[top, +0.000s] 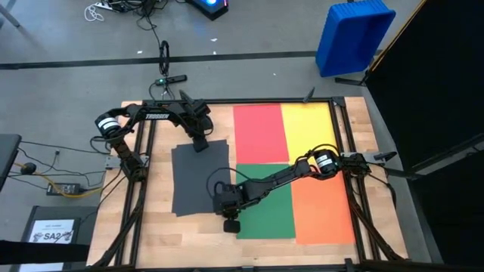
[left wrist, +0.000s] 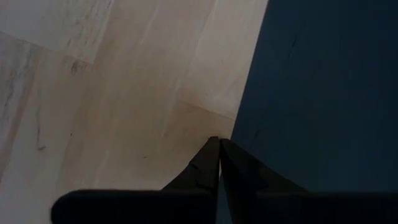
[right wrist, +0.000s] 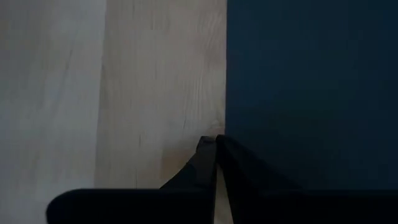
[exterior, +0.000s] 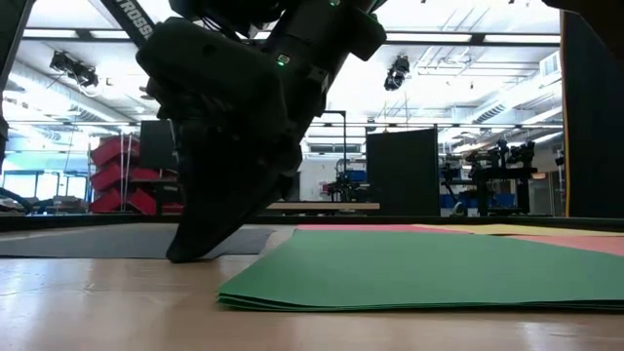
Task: Organize paper
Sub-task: Adjust the black colored papers
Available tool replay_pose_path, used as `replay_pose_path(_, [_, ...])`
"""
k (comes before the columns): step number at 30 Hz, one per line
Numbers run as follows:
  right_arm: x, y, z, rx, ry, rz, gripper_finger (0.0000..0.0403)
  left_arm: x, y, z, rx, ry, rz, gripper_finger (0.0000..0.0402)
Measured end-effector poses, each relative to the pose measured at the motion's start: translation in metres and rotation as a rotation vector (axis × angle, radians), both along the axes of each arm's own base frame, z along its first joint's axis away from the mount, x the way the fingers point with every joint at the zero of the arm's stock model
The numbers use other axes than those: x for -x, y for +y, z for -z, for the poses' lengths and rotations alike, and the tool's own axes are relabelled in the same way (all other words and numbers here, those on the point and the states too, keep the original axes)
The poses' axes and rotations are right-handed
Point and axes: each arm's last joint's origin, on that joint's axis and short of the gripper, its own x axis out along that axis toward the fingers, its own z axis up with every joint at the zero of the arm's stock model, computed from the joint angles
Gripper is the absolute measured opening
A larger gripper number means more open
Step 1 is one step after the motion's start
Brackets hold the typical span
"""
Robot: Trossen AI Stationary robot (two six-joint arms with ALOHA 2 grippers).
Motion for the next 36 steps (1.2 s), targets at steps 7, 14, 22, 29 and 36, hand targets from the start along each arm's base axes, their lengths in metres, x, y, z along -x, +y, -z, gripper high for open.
replay_pose_path(7, [0.006, -0.004, -0.011, 0.058, 0.015, 0.030, 0.0000, 0.001, -0.001, 0.000, 0.007, 0.008, 0.027, 0.0000])
replay_pose_path(14, [0.007, -0.008, -0.011, 0.090, 0.032, 0.047, 0.0000, 0.002, -0.002, 0.000, 0.013, 0.012, 0.030, 0.0000])
replay_pose_path(22, [0.011, -0.002, -0.016, 0.091, 0.034, 0.027, 0.0000, 0.004, 0.000, -0.006, -0.006, -0.004, 0.017, 0.0000])
replay_pose_path(29, [0.012, 0.003, -0.017, 0.075, 0.036, 0.010, 0.0000, 0.004, 0.009, -0.022, -0.098, 0.057, -0.018, 0.0000])
replay_pose_path(36, [0.016, 0.004, -0.039, 0.058, 0.001, -0.027, 0.0000, 0.010, 0.005, -0.047, -0.104, 0.055, -0.053, 0.0000])
